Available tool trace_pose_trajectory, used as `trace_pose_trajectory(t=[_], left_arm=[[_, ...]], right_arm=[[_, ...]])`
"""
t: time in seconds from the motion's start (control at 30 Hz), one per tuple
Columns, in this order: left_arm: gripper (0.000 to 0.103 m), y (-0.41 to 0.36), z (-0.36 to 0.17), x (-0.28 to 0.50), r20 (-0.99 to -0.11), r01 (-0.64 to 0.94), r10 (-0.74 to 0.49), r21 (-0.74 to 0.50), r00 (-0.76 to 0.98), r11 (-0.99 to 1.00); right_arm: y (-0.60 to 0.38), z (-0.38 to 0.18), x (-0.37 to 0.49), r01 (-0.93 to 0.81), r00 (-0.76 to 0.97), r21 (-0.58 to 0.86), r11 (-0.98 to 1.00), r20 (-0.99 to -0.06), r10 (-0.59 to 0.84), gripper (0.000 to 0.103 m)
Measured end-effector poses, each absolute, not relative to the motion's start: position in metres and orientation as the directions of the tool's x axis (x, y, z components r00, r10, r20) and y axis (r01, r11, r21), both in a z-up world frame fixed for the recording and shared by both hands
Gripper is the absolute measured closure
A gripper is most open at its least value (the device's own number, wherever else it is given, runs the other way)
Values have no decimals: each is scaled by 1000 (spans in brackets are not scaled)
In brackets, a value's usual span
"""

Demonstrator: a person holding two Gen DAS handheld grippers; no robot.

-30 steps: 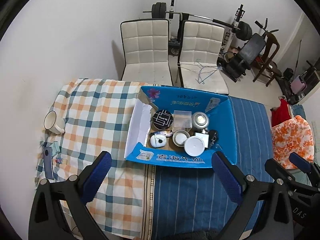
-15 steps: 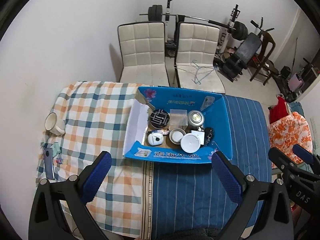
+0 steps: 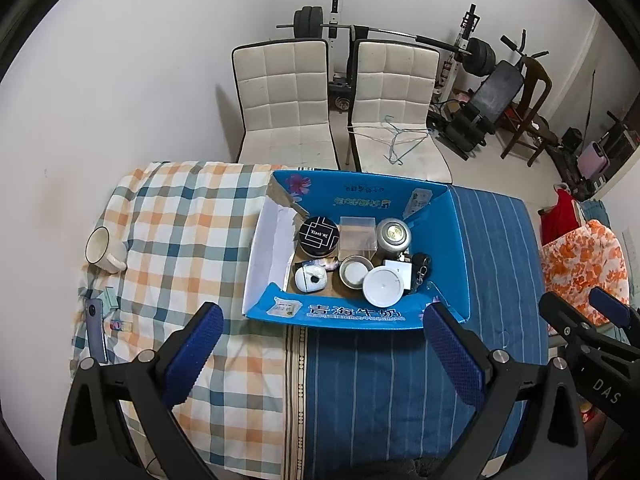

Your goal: Organize rigid objects

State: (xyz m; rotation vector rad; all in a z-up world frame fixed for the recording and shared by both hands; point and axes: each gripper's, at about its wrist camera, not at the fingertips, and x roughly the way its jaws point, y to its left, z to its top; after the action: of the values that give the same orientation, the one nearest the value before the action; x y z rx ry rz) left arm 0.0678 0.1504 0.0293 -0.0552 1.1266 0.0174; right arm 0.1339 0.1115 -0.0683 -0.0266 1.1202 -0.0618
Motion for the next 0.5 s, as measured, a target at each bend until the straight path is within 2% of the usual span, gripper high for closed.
trace_pose_trajectory(t=[0.5], left_arm=[[0,152,22,67,-906,-55,5,-20,423,998]], right_arm=[[113,-65,133,28,445,-73,997,-892,-78,11]])
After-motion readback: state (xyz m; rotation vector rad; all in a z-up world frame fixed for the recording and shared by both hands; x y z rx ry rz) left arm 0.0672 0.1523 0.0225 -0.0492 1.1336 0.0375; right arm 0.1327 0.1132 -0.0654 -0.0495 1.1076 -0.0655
